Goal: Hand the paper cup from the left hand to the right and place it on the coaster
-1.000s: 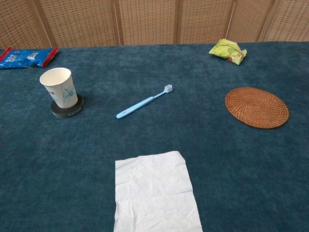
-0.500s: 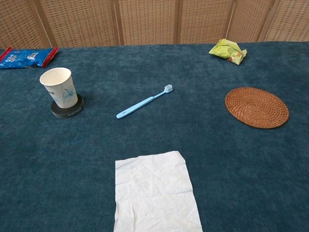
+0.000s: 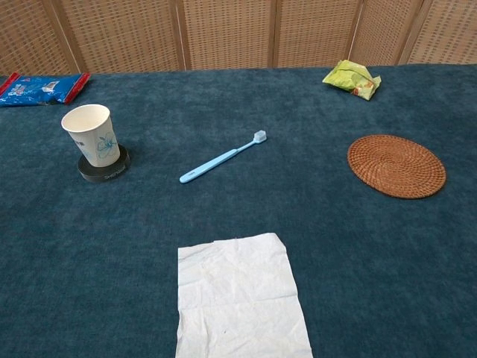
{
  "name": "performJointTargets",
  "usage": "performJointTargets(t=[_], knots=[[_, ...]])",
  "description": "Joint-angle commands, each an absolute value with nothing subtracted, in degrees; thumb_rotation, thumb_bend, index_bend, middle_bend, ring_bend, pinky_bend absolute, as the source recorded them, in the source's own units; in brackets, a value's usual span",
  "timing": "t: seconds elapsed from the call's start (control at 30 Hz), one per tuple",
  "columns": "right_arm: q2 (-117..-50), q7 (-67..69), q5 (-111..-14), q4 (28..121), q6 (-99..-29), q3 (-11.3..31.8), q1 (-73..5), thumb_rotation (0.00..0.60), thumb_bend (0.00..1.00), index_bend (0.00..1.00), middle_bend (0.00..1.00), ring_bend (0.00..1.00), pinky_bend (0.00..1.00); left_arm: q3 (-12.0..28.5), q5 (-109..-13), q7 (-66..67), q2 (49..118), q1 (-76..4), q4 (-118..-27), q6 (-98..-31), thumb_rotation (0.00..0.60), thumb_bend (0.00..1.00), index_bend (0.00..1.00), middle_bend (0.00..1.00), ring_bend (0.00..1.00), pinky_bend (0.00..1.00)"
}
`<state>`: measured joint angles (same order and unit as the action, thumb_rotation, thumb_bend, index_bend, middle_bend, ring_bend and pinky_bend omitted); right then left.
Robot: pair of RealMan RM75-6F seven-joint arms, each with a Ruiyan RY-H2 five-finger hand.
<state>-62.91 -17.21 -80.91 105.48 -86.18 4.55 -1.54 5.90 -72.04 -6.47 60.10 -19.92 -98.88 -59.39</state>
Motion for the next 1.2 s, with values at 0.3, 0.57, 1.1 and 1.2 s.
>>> performJointTargets(t=[0.3, 0.57, 1.1, 1.2], knots=[[-62.9, -17.1, -78.8, 105.3, -85.1, 5.5, -2.4, 0.600, 0.37, 0.00, 0.00, 0.00, 0.00, 8.4, -64.7, 2.7, 65.1, -29.4, -96.3, -49.8, 0.534, 0.48, 0.00, 0.00, 0.00, 0.00], [-63.0, -17.1, -77.5, 105.2, -84.8, 6.1, -2.8, 0.600, 0.37, 0.00, 0.00, 0.00, 0.00, 9.5, -60.9, 4.8, 68.0, -33.3, -93.5, -46.9, 0.537, 0.47, 0.00, 0.00, 0.00, 0.00], [-62.7, -16.0, -76.6, 105.2, -85.2, 6.4, -2.8, 0.600, 0.37, 0.00, 0.00, 0.00, 0.00, 8.8, -59.1, 5.4, 72.6, -38.2, -88.8, -42.9, 0.535, 0.47, 0.00, 0.00, 0.00, 0.00], [-62.6, -15.8, -76.5, 105.2, -85.1, 6.3, -2.9, 0.600, 0.37, 0.00, 0.00, 0.00, 0.00, 8.9, -59.2, 5.2, 74.0, -38.5, -87.4, -43.5, 0.536, 0.48, 0.00, 0.00, 0.00, 0.00]])
